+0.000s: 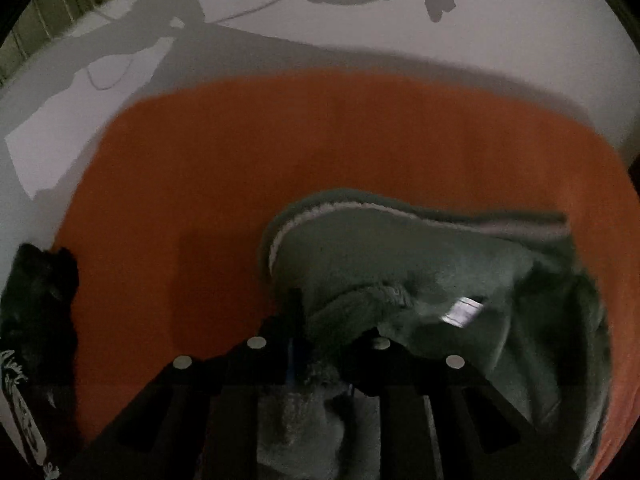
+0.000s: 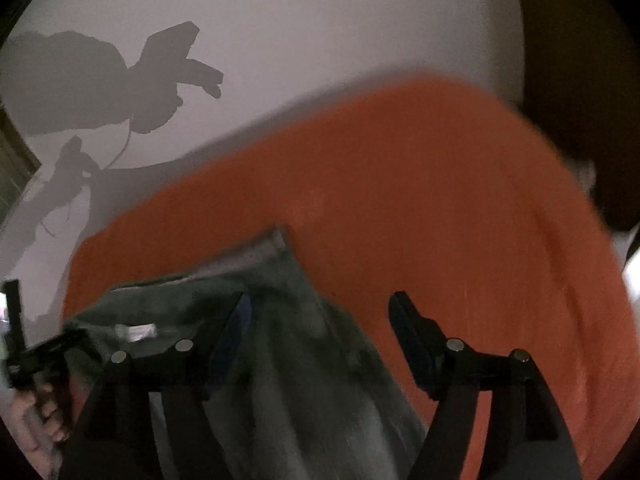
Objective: Fold clothes
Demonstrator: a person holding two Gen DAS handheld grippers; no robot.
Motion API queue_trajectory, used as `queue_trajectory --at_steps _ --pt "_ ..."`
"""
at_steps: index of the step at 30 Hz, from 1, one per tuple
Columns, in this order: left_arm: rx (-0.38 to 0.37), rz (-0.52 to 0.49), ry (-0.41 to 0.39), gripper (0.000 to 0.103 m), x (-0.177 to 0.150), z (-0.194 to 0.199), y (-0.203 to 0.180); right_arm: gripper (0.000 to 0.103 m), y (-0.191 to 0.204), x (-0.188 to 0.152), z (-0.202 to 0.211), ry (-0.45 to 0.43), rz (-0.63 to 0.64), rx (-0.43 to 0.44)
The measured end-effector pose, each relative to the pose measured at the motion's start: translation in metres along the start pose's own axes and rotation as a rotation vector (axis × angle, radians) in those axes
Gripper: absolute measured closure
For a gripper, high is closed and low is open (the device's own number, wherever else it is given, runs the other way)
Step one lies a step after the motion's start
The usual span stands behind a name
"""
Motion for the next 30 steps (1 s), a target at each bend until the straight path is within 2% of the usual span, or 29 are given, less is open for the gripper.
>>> queue_trajectory --at_steps 4,6,8,10,12,15,17,19,20,22,24,25,26,27,30 --pt "-0.025 -0.041 0.013 0.075 -0.024 -0.021 0.025 0.032 -0.046 -0.068 0.019 0.081 -0.067 0.075" --pt "-0.025 -0.05 0.014 0.068 -0.027 -0.027 0.034 0.032 -0.078 -0.096 0.041 0.086 -0.114 0.095" --pt "0.001 -0.061 0.017 0.066 -0.02 -0.031 0.034 0.032 -0.113 -0.121 0.067 0.072 -0.177 0.112" --pt "0.023 -0.045 0.014 0.066 -0.006 -0.03 0.031 0.032 -0.132 -0.127 0.087 0.038 -0.243 0.11" --pt "0.039 -0.012 0.0 0.066 0.008 -0.024 0.028 0.032 -0.147 -0.133 0.099 0.021 -0.285 0.066" --pt "0.04 0.069 -0.062 0.065 0.025 0.001 0.034 0.032 -0.151 -0.145 0.098 0.079 -0.262 0.019" --pt "0.076 0.089 -0.089 0.064 0.03 0.011 0.034 0.033 -0.151 -0.156 0.101 0.12 -0.225 -0.004" --pt "0.145 0.084 -0.075 0.058 0.037 0.009 0.031 0.033 -0.152 -0.17 0.11 0.146 -0.205 -0.015" --pt "0.156 0.09 -0.033 0.054 0.043 0.003 0.03 0.033 -0.153 -0.177 0.116 0.159 -0.196 -0.022" --pt "0.103 0.136 0.102 0.054 0.055 -0.012 0.033 0.033 -0.155 -0.195 0.122 0.191 -0.179 -0.035" --pt "-0.072 0.289 0.219 0.054 0.063 -0.023 0.046 0.033 -0.159 -0.213 0.128 0.216 -0.165 -0.056" --pt "-0.116 0.338 0.234 0.054 0.067 -0.022 0.05 0.033 -0.16 -0.222 0.129 0.227 -0.159 -0.069" --pt "-0.144 0.365 0.229 0.054 0.069 -0.016 0.051 0.033 -0.159 -0.229 0.129 0.234 -0.154 -0.076" --pt "-0.143 0.348 0.206 0.054 0.068 -0.005 0.046 0.033 -0.157 -0.236 0.128 0.245 -0.147 -0.083" --pt "-0.08 0.175 0.112 0.054 0.072 0.024 0.026 0.033 -0.158 -0.252 0.124 0.278 -0.139 -0.097"
Point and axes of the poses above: each gripper's, at about its wrist camera, not at the fingertips, and z roughly against the way its jaws point, y to its left, x to its top, the point moved 2 cm from there along -z, roughly the way its jaws point, and after that the axes turned 4 degrees about y, right-handed, at the moved point
